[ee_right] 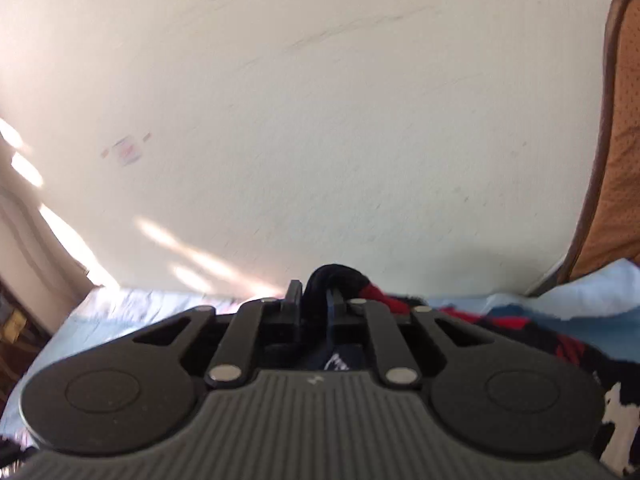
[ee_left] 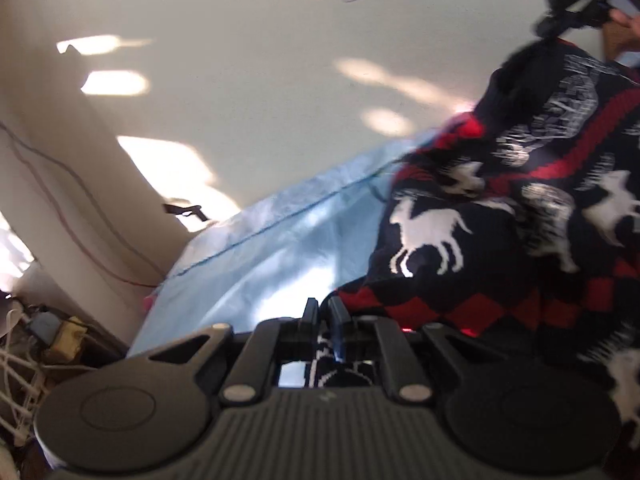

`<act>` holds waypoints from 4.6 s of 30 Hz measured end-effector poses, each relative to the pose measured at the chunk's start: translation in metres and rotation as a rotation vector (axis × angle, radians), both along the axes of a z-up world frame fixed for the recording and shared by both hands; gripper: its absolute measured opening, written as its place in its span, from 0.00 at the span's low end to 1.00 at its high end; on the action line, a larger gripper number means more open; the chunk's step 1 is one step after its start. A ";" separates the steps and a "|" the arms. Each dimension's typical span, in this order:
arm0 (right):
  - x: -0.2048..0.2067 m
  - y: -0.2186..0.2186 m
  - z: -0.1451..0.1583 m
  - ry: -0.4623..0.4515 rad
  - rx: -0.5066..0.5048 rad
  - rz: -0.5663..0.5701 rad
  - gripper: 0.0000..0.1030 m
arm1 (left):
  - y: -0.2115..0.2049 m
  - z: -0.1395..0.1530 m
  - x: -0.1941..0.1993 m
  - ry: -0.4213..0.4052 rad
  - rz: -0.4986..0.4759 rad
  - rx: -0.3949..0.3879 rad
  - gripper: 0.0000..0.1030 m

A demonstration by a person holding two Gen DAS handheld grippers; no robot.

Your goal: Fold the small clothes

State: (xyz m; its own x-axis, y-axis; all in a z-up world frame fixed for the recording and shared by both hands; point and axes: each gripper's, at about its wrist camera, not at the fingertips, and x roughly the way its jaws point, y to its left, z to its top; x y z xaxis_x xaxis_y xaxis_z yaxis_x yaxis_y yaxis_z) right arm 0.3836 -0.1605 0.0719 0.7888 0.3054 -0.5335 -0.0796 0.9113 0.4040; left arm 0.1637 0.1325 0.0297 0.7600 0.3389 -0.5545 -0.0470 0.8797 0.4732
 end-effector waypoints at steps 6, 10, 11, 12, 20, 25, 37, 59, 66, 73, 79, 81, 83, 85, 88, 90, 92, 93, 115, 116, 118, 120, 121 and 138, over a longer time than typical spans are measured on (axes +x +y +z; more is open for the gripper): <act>-0.050 -0.018 -0.013 0.050 0.001 0.088 0.40 | 0.054 0.011 0.017 -0.017 0.166 -0.104 0.11; -0.129 -0.071 -0.009 0.004 -0.039 0.075 0.40 | 0.060 0.031 -0.011 -0.055 0.136 -0.183 0.11; -0.150 -0.086 -0.007 -0.009 -0.050 0.053 0.40 | 0.057 0.035 -0.020 -0.054 0.108 -0.210 0.11; -0.170 -0.100 -0.007 -0.019 -0.055 0.030 0.40 | 0.050 0.039 -0.030 -0.052 0.070 -0.234 0.11; -0.326 -0.149 -0.039 -0.014 -0.153 -0.020 0.52 | -0.008 0.030 -0.124 0.028 -0.218 -0.342 0.20; -0.368 -0.125 -0.064 -0.003 0.050 0.173 0.52 | -0.016 0.017 -0.165 0.100 -0.236 -0.394 0.28; -0.416 -0.121 -0.050 -0.169 0.209 0.176 0.11 | -0.034 0.006 -0.212 0.195 -0.257 -0.439 0.07; -0.390 -0.134 -0.087 -0.057 -0.211 -0.038 0.19 | -0.033 0.052 -0.205 0.099 -0.243 -0.449 0.11; -0.380 -0.125 -0.022 -0.258 -0.091 0.003 0.09 | -0.054 0.061 -0.185 0.058 -0.329 -0.528 0.35; -0.339 -0.047 0.039 -0.370 0.053 0.273 0.09 | -0.031 0.050 -0.173 0.036 -0.264 -0.632 0.37; -0.284 0.069 0.027 -0.402 0.065 0.408 0.12 | 0.012 0.038 -0.170 0.042 -0.137 -0.708 0.37; -0.266 0.082 0.011 -0.325 -0.013 0.425 0.24 | 0.022 0.038 -0.172 0.031 -0.122 -0.708 0.37; -0.264 0.065 -0.002 -0.280 -0.013 0.418 0.27 | 0.031 0.038 -0.173 0.019 -0.125 -0.707 0.39; -0.266 0.031 -0.010 -0.268 -0.008 0.363 0.27 | 0.035 0.038 -0.166 0.023 -0.132 -0.708 0.42; -0.260 -0.032 -0.016 -0.236 -0.031 0.192 0.27 | 0.027 0.038 -0.144 0.043 -0.163 -0.711 0.44; -0.253 -0.069 -0.022 -0.195 -0.043 0.076 0.27 | 0.014 0.037 -0.125 0.055 -0.193 -0.709 0.48; -0.247 -0.098 -0.028 -0.149 -0.042 0.003 0.28 | -0.001 0.035 -0.105 0.061 -0.212 -0.694 0.58; -0.243 -0.108 -0.030 -0.128 -0.038 -0.019 0.28 | -0.007 0.034 -0.092 0.065 -0.214 -0.689 0.60; -0.133 -0.145 -0.071 -0.111 0.028 -0.114 0.11 | -0.049 0.076 -0.006 -0.091 -0.206 -0.498 0.11; -0.128 -0.143 -0.078 -0.068 0.007 -0.121 0.11 | -0.051 0.071 0.010 -0.077 -0.192 -0.481 0.11; -0.120 -0.138 -0.092 0.005 -0.030 -0.132 0.16 | -0.059 0.045 0.051 0.011 -0.145 -0.417 0.16; -0.123 -0.138 -0.094 0.011 -0.022 -0.156 0.21 | -0.062 0.008 0.082 0.116 -0.069 -0.318 0.18; -0.126 -0.140 -0.090 0.010 -0.014 -0.165 0.24 | -0.060 -0.006 0.087 0.148 -0.028 -0.270 0.17; -0.213 0.062 -0.021 -0.121 -0.082 0.505 0.35 | 0.137 0.032 -0.167 -0.101 0.292 -0.528 0.33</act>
State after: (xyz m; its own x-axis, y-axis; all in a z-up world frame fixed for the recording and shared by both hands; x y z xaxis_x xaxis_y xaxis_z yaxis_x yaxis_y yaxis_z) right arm 0.1704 -0.0988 0.0509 0.6113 0.6246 -0.4860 -0.5591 0.7754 0.2933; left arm -0.0033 0.2694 0.0619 0.7343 0.2403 -0.6349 -0.3437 0.9381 -0.0425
